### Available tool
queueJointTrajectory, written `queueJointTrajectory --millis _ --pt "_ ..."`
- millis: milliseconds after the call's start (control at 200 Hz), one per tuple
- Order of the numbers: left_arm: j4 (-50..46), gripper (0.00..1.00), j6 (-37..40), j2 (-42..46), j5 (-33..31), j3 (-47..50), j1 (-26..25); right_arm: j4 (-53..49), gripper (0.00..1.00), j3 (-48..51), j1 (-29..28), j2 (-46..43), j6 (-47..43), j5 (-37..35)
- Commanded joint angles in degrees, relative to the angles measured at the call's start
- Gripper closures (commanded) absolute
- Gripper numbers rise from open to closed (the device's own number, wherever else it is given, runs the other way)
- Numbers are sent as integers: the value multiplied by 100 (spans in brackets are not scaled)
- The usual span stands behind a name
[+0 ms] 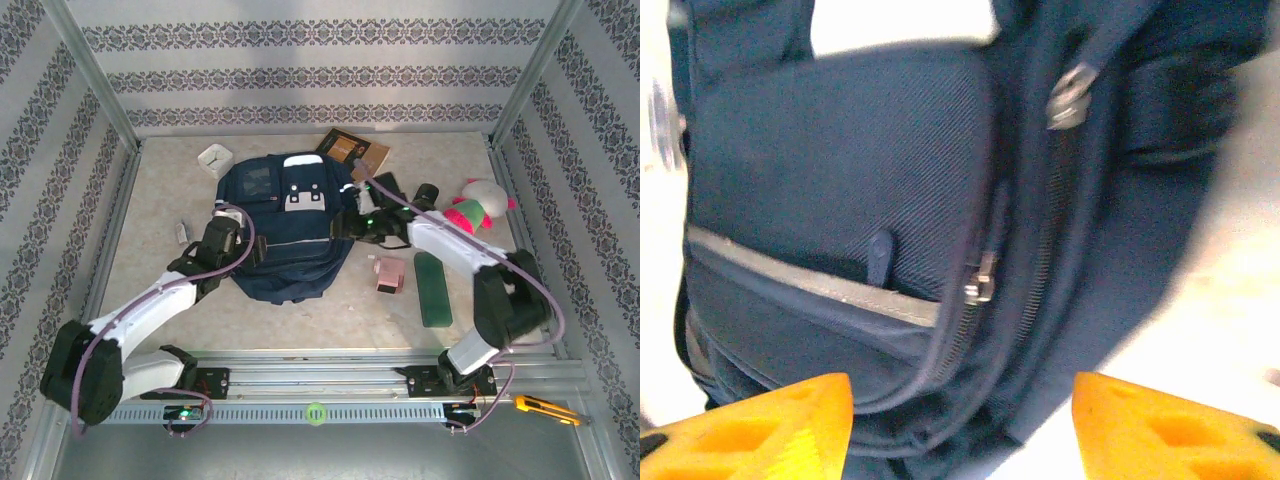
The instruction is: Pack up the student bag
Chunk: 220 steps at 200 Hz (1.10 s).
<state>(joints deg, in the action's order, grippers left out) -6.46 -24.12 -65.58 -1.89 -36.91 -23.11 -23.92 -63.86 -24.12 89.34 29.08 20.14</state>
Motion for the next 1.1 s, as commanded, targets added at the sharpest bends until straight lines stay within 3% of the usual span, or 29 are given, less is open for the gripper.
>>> queueJointTrajectory --millis 0,210,325,415,615,769,914,999,1094 --pt "-307 37 184 419 48 -246 54 -1292 35 -101 758 -679 -636 -755" --pt "-603 36 139 624 385 -365 58 -2722 26 52 1871 -978 -1565 -1497" --pt "-935 35 -40 695 228 -406 61 -2842 28 371 2469 -1063 -1592 -1162" --pt "-1258 32 -187 823 -80 -449 138 -2658 29 564 2475 -1302 -1450 -779" --pt "-1547 31 -326 918 277 -514 683 -2213 30 725 2361 -1525 -1194 -361" --pt "-1214 33 -436 681 710 -597 734 -1263 31 552 2316 -1150 -785 485" --pt "-707 36 -635 275 1018 -657 736 1004 33 517 2272 -421 606 1299" --pt "-543 36 -664 59 1104 -759 737 2214 34 356 2205 170 1330 1273" --pt "-441 36 -639 -106 1154 -873 738 2793 35 -112 2151 926 1694 993"
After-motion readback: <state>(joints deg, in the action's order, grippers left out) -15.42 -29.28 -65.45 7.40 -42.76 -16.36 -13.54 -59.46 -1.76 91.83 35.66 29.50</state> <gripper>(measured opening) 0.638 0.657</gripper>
